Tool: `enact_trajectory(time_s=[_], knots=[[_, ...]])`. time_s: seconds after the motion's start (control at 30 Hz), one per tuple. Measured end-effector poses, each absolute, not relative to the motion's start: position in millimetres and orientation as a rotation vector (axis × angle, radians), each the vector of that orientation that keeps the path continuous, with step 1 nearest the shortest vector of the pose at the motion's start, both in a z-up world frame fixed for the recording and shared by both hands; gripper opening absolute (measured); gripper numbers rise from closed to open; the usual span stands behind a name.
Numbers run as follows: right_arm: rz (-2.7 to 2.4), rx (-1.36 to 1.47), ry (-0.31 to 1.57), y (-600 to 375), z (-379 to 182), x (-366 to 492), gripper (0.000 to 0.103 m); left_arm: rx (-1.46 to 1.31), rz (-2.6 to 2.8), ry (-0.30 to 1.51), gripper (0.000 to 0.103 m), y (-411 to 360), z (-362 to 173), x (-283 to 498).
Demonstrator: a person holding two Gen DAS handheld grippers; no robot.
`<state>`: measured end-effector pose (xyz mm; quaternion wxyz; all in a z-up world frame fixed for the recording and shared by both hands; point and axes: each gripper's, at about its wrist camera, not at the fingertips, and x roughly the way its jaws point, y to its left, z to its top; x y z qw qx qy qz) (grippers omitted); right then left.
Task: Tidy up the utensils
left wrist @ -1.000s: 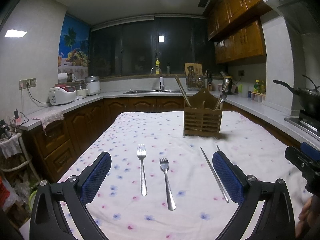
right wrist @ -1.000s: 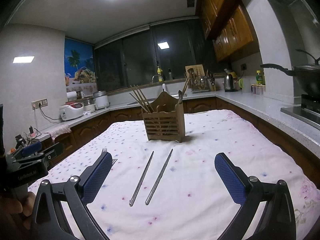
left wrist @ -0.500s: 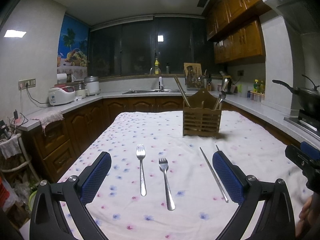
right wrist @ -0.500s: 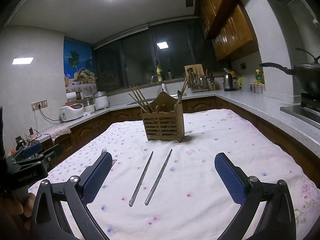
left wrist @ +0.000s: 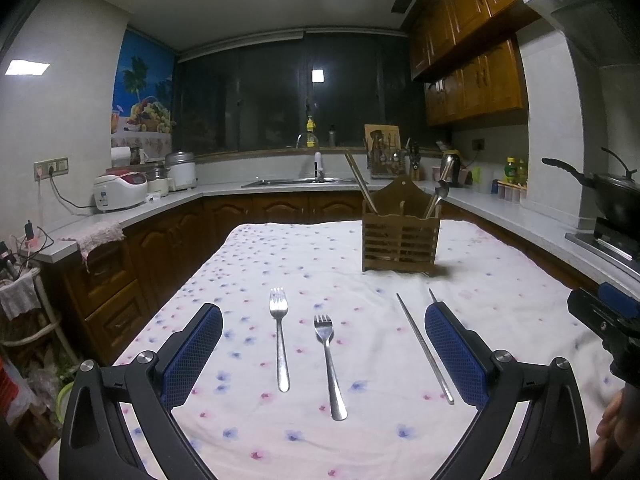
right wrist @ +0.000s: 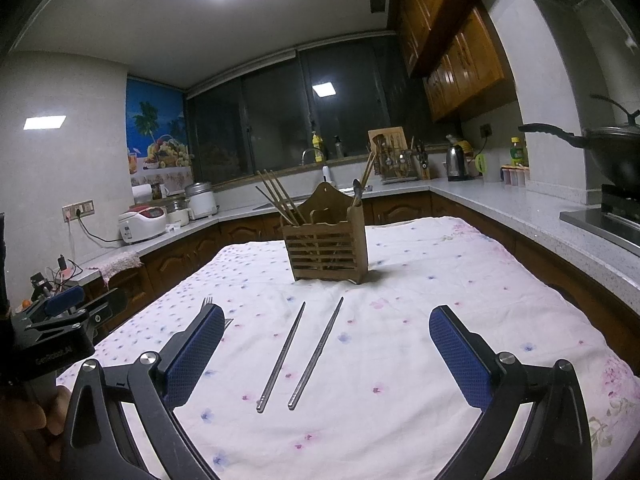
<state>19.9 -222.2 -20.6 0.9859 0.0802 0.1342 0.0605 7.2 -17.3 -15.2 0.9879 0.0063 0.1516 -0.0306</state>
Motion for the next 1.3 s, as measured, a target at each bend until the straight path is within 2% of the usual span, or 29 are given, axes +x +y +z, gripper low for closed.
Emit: enact_trajectory(time_s=[1.3], knots=[[0.098,0.175,0.293,-224,-25,23,0.103,0.015,-0.098,0.329,0.102,-30,-15,23]])
